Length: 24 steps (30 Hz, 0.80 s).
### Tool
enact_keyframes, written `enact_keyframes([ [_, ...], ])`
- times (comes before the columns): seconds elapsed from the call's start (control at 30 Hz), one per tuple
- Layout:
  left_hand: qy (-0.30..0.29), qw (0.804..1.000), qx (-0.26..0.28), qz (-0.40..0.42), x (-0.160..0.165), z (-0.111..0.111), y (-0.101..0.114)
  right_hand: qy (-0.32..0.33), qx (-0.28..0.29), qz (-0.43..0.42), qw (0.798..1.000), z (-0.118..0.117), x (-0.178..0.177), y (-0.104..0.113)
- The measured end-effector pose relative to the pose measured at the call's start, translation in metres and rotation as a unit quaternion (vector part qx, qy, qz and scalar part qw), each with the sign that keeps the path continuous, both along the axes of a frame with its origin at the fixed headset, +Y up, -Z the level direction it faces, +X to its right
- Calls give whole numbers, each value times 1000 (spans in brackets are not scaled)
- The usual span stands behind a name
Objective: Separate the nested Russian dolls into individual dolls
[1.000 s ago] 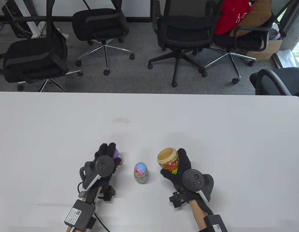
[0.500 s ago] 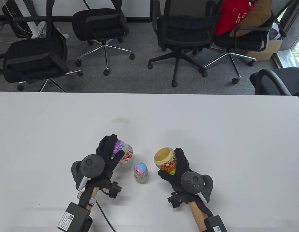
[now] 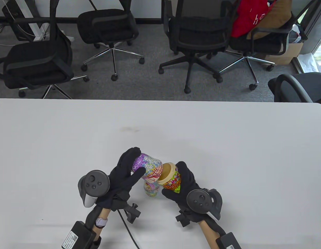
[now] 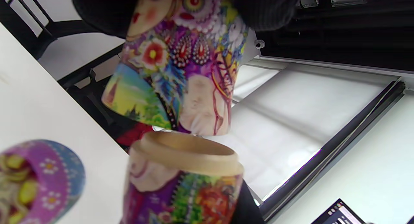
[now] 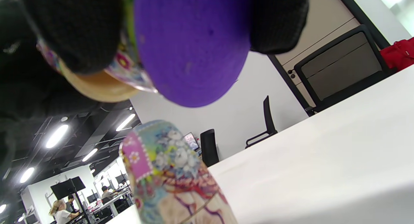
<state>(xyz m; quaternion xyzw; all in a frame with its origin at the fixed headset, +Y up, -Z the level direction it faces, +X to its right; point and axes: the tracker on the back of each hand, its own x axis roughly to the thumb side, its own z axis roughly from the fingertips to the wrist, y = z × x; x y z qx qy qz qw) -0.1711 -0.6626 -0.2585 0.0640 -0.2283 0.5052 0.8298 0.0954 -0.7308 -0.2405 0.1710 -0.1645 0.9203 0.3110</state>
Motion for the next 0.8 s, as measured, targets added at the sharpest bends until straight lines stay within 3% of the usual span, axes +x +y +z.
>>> enact_keyframes([
  [0.4, -34, 999, -3, 8, 13, 3, -5, 23, 17, 7, 1000, 5, -8, 3],
  [0.8, -27, 999, -5, 29, 16, -2, -17, 6, 40, 7, 999, 10, -8, 14],
])
